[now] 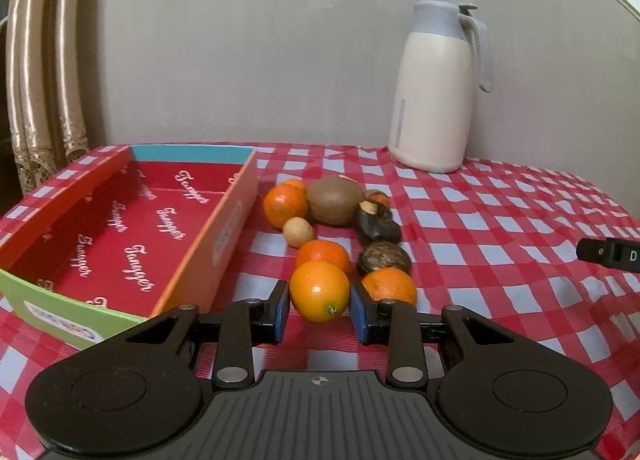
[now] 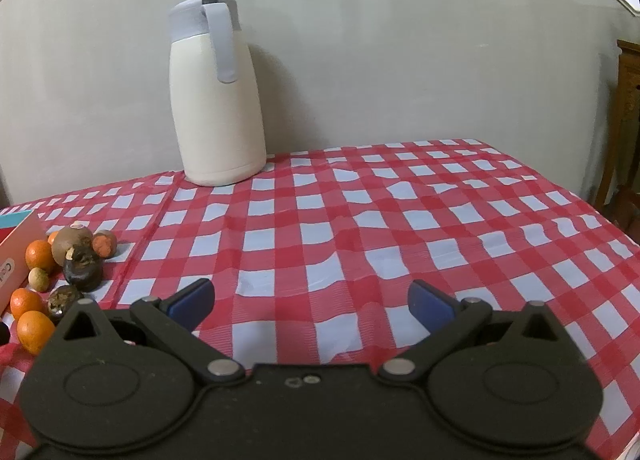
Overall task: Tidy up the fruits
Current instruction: 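Close the left gripper on the nearest orange and lift it, then carry the orange with the left gripper over the red box and release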
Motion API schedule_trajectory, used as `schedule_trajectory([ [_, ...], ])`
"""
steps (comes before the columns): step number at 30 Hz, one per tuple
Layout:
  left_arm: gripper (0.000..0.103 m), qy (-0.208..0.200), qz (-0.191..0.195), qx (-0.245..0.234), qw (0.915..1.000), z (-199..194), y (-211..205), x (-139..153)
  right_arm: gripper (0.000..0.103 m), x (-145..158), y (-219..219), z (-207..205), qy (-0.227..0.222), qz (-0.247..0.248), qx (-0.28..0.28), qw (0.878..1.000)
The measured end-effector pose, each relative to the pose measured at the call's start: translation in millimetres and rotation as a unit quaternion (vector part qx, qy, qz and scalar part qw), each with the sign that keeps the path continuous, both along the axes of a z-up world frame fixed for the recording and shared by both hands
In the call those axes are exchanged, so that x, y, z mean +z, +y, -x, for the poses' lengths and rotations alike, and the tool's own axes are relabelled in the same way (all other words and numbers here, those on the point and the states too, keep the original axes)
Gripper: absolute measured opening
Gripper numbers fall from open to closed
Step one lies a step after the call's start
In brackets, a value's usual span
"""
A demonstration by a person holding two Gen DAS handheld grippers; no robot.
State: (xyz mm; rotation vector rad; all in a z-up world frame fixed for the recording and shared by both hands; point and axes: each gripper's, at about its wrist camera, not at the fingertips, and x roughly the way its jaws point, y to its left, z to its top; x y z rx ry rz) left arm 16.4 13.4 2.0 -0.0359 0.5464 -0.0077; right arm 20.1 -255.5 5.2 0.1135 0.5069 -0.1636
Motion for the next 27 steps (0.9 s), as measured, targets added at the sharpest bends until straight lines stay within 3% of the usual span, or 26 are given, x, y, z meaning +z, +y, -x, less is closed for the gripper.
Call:
schedule_trajectory([
  [12, 0.032, -0.036, 0.009, 0.055, 0.9978, 3, 59, 17, 0.103, 2, 39, -12, -0.004, -0.007, 0.037, 0.999],
  [19, 0.032, -0.062, 0.037, 0.071, 0.9949, 12, 92, 28, 0.103, 2, 66, -20, -0.005, -0.012, 0.060, 0.998],
  [22, 0.032, -0.077, 0.016, 0.091, 0.9927, 15, 105, 34, 0.103, 2, 74, -22, -0.005, -0.012, 0.069, 0.998],
  [27, 0.032, -0.026, -0.002, 0.130, 0.9912, -7, 135, 22, 0.103, 3, 79, -21, -0.007, -0.009, 0.076, 0.997],
])
